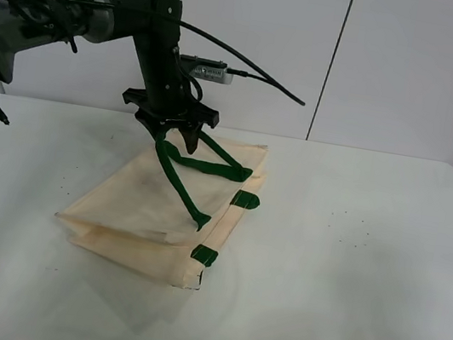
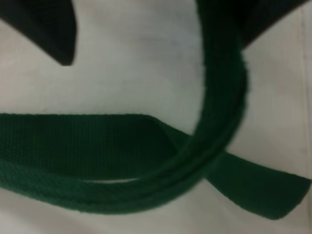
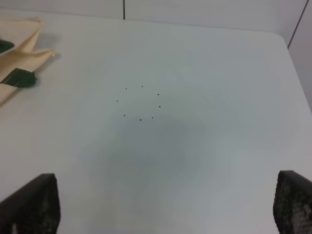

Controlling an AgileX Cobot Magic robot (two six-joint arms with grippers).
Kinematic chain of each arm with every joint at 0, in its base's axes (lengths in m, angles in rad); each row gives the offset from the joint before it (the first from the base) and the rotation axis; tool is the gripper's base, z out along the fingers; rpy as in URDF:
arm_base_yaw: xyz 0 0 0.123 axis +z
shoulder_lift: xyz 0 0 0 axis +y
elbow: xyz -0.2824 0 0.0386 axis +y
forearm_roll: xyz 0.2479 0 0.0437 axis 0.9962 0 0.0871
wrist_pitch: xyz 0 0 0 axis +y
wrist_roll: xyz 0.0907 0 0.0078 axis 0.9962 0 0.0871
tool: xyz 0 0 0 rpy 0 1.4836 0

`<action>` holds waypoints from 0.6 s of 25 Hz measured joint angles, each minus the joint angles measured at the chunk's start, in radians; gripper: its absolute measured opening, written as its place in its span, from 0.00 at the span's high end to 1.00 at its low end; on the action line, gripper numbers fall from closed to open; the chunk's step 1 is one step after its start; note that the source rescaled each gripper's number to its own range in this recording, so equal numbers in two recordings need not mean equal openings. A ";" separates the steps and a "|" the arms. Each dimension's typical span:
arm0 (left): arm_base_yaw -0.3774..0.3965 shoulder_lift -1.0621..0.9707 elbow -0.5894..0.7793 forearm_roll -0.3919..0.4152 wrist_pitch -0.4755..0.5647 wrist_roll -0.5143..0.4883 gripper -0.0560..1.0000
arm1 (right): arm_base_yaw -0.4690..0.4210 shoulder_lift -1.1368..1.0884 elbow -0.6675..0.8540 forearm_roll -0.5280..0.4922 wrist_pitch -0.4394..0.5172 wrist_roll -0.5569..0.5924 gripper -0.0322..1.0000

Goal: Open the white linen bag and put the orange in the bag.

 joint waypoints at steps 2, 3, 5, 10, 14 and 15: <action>0.000 -0.002 -0.002 0.030 0.000 0.000 0.11 | 0.000 0.000 0.000 0.000 0.000 0.000 0.00; 0.000 -0.002 -0.002 0.058 0.000 0.000 0.09 | 0.000 0.000 0.000 0.000 0.000 0.000 0.00; 0.000 -0.002 -0.002 0.100 0.001 -0.006 0.08 | 0.000 0.000 0.000 0.000 0.000 0.000 0.00; 0.045 -0.002 -0.003 0.135 0.001 -0.019 0.08 | 0.000 0.000 0.000 0.000 0.000 0.000 0.00; 0.139 -0.002 -0.003 0.125 0.012 -0.018 0.08 | 0.000 0.000 0.000 0.000 0.000 0.000 0.00; 0.170 -0.002 -0.003 0.118 0.013 -0.014 0.08 | 0.000 0.000 0.000 0.000 0.000 0.000 0.00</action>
